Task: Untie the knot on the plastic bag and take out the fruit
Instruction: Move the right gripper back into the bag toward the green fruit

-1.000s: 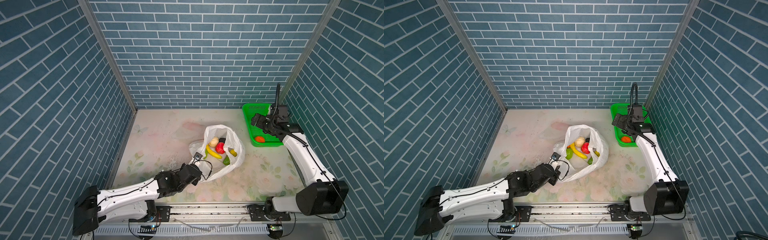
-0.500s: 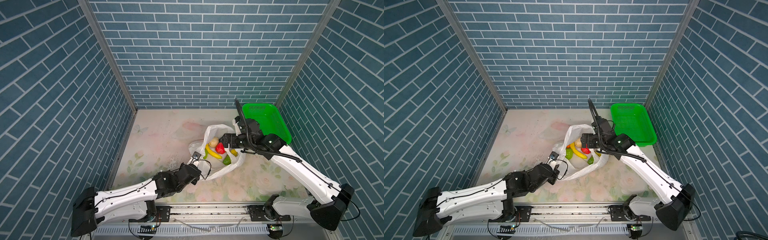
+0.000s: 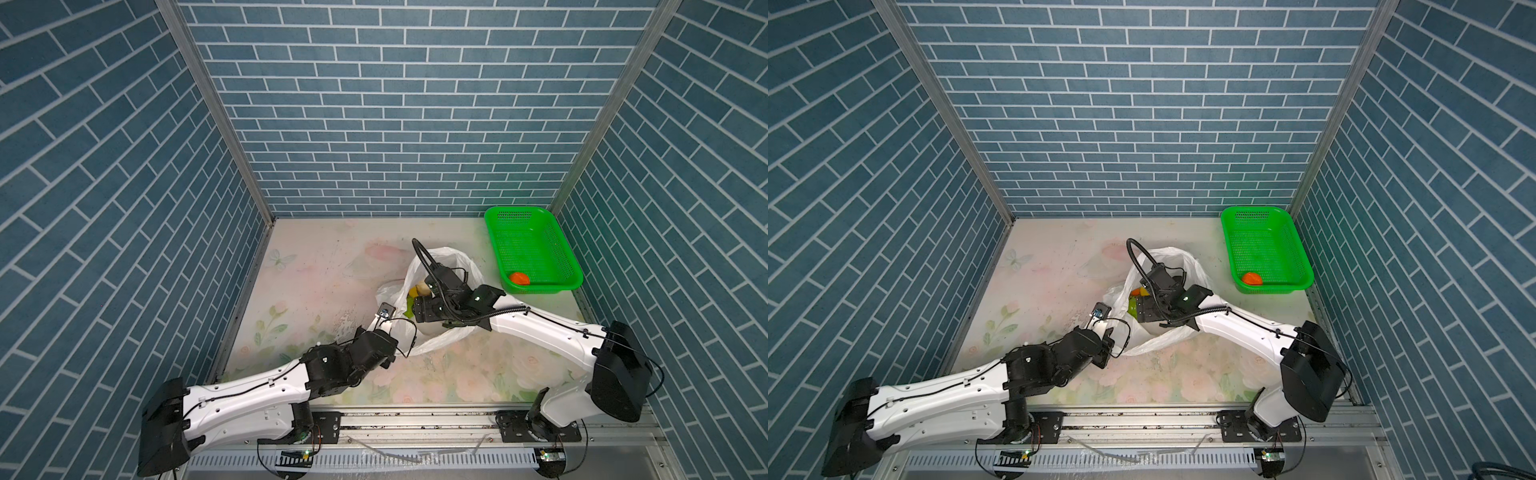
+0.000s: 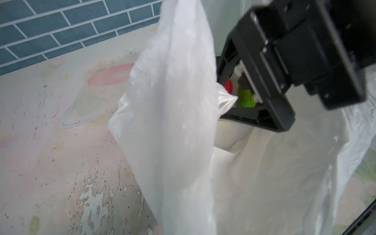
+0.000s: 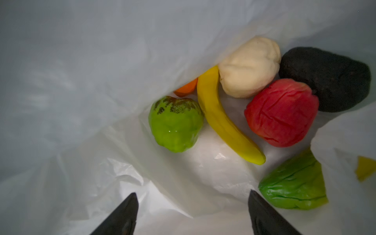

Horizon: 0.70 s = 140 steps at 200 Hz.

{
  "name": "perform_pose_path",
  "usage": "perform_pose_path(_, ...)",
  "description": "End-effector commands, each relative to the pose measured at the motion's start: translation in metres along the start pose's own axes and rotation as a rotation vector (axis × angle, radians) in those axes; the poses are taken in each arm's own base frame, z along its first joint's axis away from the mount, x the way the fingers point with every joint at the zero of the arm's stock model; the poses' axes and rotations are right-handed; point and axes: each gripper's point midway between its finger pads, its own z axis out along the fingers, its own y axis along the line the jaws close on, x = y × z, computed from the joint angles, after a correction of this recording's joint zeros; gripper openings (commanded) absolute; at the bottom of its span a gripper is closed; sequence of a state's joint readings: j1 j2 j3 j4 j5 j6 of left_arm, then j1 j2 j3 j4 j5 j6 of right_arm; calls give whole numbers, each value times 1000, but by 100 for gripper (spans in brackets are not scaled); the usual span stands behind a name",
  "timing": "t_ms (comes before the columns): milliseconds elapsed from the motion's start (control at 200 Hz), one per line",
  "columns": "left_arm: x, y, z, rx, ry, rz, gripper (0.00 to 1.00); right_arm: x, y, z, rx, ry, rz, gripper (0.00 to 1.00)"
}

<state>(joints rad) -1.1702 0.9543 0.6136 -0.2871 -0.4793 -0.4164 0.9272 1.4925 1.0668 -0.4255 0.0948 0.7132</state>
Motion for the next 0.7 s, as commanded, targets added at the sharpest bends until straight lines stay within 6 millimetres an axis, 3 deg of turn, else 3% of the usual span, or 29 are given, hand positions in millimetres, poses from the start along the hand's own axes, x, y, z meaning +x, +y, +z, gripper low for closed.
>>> perform_pose_path(0,-1,4,-2,-21,-9,-6,0,-1,4,14,-47,-56,109,83)
perform_pose_path(105,-4,2,-1,-14,-16,0,0,2,4,30,-57,-63,149,83)
perform_pose_path(445,0,2,-3,-2,-3,22,0,-31,27,66,-167,-181,307,89)
perform_pose_path(695,6,4,-3,-2,7,30,0,-25,29,91,-117,-101,305,92)
